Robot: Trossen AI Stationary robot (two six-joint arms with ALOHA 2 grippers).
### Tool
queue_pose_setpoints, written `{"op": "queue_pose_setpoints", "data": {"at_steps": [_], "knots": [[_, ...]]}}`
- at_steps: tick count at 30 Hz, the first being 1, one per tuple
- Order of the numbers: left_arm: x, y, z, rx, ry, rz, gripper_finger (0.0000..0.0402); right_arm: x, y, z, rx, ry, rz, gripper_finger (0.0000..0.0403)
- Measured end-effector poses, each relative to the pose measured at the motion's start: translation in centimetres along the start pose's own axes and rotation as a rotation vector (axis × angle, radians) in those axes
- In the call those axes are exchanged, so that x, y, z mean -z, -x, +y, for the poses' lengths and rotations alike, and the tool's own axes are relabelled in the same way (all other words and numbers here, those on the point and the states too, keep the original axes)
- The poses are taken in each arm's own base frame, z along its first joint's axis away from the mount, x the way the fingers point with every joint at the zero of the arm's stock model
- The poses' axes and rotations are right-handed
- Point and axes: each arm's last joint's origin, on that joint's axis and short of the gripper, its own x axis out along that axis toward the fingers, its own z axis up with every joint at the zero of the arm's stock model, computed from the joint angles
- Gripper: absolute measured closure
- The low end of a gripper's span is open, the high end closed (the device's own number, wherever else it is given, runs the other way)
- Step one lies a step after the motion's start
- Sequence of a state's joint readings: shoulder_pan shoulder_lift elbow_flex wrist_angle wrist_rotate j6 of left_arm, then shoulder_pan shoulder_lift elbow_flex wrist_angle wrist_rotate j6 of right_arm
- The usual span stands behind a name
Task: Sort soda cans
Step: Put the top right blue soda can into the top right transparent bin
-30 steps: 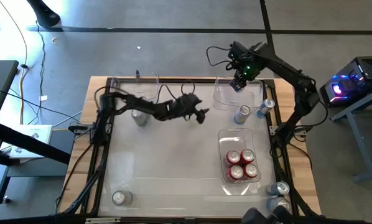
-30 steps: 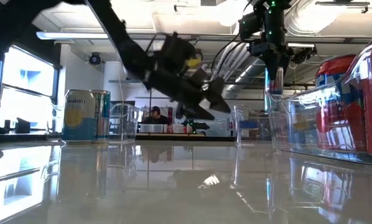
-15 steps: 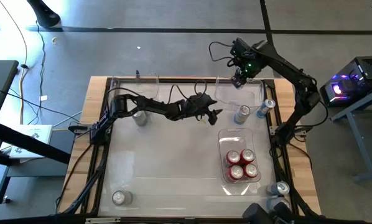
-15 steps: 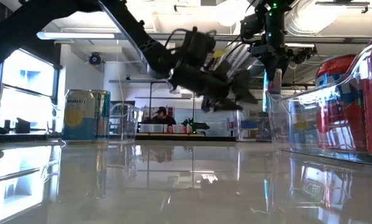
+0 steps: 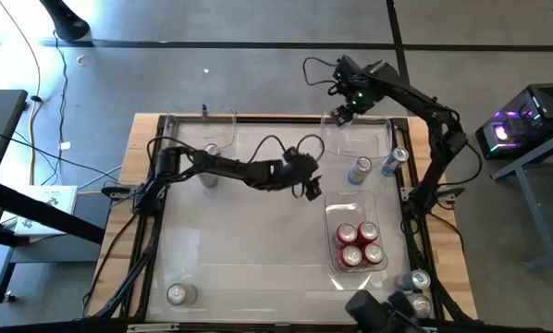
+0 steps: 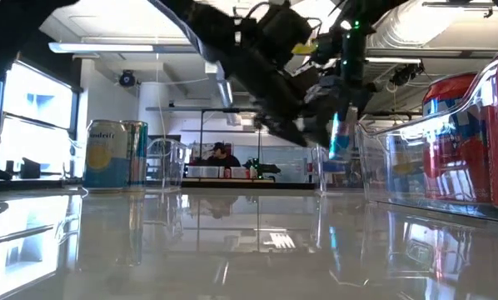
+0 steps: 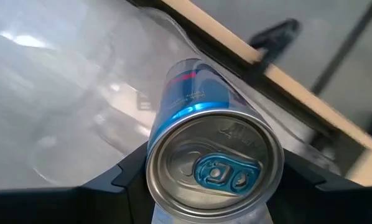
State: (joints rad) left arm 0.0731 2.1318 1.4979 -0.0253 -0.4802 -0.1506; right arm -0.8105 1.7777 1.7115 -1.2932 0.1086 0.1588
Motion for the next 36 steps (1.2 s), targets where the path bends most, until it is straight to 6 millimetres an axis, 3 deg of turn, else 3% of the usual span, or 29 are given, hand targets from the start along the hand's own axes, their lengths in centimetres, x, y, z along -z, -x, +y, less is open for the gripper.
{"op": "queue_pose_setpoints", "data": {"at_steps": [5, 13, 36], "knots": [[0.0, 3.2, -0.7, -0.091, -0.022, 0.091, 0.0134, -1.0, -2.6, 0.6, -0.049, -0.013, 0.053, 0.0187], [0.5, 5.3, -3.4, -0.055, -0.046, 0.087, 0.0134, -2.1, -6.0, 1.2, -0.047, -0.012, 0.110, 0.0187], [0.7, 5.8, -4.2, -0.064, -0.025, 0.075, 0.0134, -2.5, -6.1, 1.3, -0.069, 0.042, 0.070, 0.0130]]}}
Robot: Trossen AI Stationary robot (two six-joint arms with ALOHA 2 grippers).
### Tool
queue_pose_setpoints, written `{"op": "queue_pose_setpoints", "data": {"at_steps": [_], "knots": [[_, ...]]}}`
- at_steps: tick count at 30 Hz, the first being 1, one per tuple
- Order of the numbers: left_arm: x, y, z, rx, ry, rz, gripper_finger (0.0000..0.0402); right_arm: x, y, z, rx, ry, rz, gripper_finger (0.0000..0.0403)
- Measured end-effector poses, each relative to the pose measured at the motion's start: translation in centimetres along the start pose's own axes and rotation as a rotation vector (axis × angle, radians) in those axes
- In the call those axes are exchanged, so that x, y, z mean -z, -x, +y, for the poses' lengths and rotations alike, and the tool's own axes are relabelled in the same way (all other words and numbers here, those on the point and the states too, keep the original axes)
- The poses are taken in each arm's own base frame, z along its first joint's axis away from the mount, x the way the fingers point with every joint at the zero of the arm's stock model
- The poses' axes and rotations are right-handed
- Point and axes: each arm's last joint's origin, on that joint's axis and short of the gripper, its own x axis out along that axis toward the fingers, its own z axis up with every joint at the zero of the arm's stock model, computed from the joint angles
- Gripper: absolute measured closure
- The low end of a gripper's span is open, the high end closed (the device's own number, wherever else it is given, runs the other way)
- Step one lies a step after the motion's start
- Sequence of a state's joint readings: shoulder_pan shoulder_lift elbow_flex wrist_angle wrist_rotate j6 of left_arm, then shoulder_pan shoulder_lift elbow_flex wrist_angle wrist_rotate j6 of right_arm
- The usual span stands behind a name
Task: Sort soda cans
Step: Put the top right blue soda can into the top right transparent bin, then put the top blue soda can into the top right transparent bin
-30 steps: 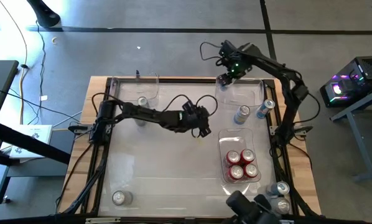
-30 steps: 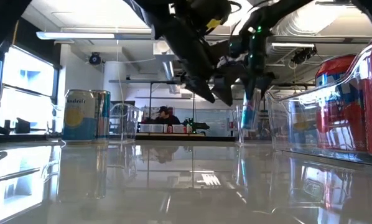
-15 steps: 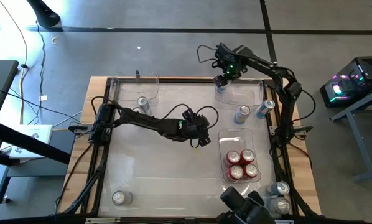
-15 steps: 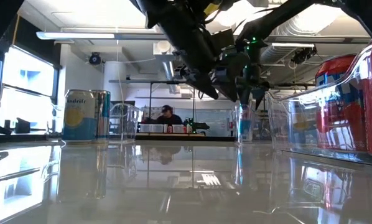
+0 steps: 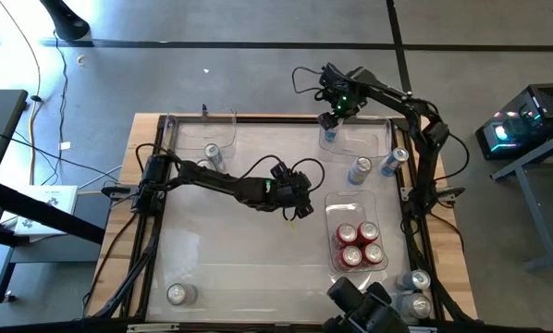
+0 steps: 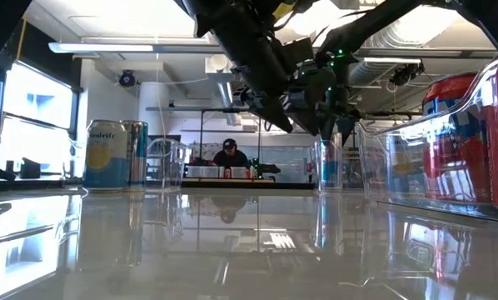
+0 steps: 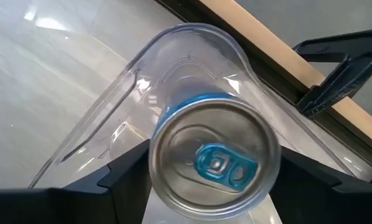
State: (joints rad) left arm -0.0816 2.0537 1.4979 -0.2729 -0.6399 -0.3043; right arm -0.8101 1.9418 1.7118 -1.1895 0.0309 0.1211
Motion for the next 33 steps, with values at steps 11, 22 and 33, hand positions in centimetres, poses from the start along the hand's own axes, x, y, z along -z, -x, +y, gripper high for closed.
{"op": "queue_pose_setpoints", "data": {"at_steps": [11, 22, 33], "knots": [[0.0, 0.0, 0.0, 0.001, -0.001, 0.000, 0.0134, -0.6, 0.0, 0.1, -0.020, 0.001, -0.058, 0.0110], [0.4, 0.8, -1.1, 0.025, -0.013, -0.006, 0.0134, 1.9, 5.3, -0.5, 0.033, 0.067, -0.130, 0.0109], [0.7, 1.8, -2.2, 0.005, -0.014, -0.029, 0.0134, 12.5, 15.8, -0.2, 0.123, 0.056, -0.140, 0.0109]]}}
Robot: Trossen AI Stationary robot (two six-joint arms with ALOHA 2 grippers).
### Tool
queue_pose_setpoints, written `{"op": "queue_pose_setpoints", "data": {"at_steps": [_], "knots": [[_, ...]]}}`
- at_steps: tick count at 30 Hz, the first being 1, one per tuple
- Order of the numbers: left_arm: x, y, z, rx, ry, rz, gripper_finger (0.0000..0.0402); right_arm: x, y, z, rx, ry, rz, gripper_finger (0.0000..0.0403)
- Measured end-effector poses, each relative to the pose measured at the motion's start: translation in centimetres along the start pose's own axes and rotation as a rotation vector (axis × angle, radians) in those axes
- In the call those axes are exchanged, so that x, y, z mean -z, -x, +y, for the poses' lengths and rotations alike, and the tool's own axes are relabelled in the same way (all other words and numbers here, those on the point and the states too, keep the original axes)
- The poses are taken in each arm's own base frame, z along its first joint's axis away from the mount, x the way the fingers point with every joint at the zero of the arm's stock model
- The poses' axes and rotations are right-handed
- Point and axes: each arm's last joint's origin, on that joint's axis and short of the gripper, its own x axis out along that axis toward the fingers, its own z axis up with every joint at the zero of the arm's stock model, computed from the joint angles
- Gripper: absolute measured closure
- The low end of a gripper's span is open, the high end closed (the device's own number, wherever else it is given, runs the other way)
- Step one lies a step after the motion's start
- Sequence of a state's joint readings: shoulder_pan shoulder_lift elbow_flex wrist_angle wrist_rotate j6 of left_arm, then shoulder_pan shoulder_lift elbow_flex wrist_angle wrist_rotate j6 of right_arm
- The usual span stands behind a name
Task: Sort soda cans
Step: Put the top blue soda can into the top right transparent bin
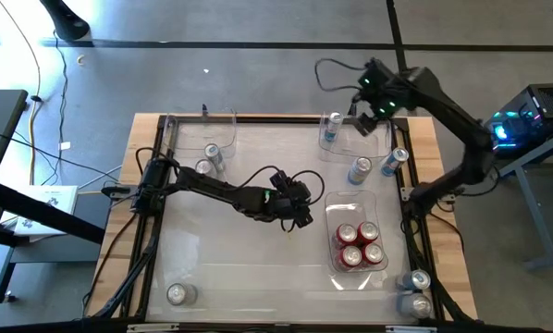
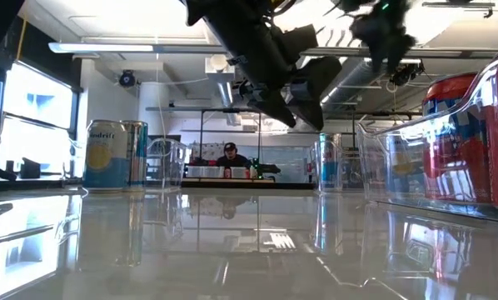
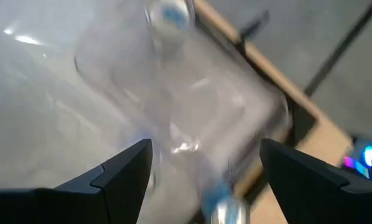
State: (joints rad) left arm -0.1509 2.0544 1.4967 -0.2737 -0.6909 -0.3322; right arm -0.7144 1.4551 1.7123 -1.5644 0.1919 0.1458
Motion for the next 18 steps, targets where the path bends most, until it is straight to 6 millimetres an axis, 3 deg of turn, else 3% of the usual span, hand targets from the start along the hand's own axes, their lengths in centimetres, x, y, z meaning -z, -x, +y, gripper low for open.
{"op": "queue_pose_setpoints", "data": {"at_steps": [5, 12, 18], "knots": [[0.1, 0.0, -0.1, -0.001, 0.006, -0.002, 0.0134, 3.6, 0.9, -0.4, -0.048, -0.086, -0.002, 0.0109], [1.9, -0.6, 0.0, -0.009, 0.016, 0.024, 0.0133, 7.5, -3.8, -1.9, 0.132, -0.092, 0.159, 0.0109], [2.7, -0.8, 0.1, -0.013, 0.026, 0.036, 0.0133, 8.0, -7.1, -2.6, 0.093, -0.094, 0.231, 0.0109]]}}
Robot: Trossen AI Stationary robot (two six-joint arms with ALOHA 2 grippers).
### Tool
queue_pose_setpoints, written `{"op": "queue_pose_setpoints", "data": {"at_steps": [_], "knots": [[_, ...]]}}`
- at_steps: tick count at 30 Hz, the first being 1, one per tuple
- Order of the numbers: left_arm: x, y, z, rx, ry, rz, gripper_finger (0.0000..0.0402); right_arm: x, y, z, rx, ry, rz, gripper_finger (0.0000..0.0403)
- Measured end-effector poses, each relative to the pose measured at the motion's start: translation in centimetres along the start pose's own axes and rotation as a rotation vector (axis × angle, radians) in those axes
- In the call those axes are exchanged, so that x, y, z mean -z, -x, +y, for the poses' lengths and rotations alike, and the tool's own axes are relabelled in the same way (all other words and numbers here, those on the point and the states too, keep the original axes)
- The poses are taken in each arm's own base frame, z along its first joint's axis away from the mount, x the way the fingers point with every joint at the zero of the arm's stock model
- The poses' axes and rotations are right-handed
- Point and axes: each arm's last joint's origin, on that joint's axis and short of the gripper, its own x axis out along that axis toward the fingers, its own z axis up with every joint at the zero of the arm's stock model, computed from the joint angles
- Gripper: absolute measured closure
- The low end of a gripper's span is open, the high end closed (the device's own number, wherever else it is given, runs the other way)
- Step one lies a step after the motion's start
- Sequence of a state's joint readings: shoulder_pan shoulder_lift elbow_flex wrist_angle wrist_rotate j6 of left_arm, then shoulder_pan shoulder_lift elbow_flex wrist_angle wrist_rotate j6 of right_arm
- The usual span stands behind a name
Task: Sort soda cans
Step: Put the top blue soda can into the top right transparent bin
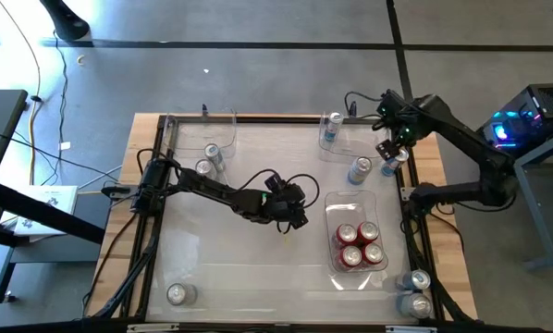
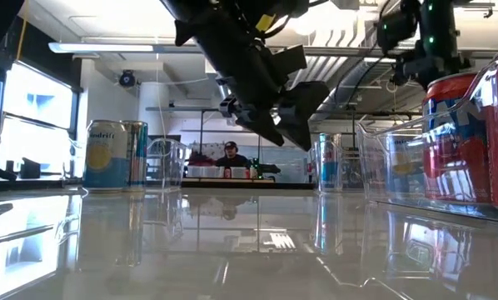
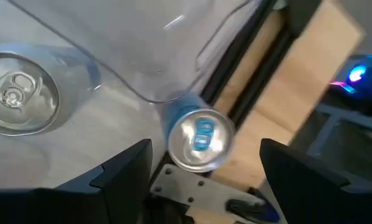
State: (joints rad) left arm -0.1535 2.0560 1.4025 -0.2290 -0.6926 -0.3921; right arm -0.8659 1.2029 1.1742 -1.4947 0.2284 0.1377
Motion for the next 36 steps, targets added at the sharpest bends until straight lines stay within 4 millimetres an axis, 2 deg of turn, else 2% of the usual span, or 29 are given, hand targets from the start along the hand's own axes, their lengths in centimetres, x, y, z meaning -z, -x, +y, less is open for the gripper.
{"op": "queue_pose_setpoints", "data": {"at_steps": [10, 14, 22, 26, 32, 36], "knots": [[-0.2, 0.0, -0.1, 0.007, 0.011, -0.012, 0.0133, 0.1, -3.1, -0.7, -0.033, -0.041, 0.068, 0.0109], [-0.2, 0.0, 0.0, 0.006, 0.011, -0.012, 0.0133, 0.5, -4.6, -0.5, -0.033, -0.015, 0.109, 0.0109], [-0.2, 0.0, 0.0, 0.007, 0.011, -0.012, 0.0133, 0.3, -6.7, 0.0, -0.032, -0.004, 0.073, 0.0109], [-0.2, 0.0, 0.0, 0.007, 0.011, -0.012, 0.0133, 0.5, -7.0, 0.1, -0.043, 0.004, 0.089, 0.0118], [-0.2, 0.0, 0.0, 0.008, 0.015, -0.016, 0.0133, 0.9, -6.9, 0.2, -0.084, 0.022, 0.124, 0.0184], [-0.4, 0.0, -0.1, 0.019, 0.029, -0.029, 0.0133, 1.1, -5.2, -0.1, -0.107, -0.005, 0.171, 0.0184]]}}
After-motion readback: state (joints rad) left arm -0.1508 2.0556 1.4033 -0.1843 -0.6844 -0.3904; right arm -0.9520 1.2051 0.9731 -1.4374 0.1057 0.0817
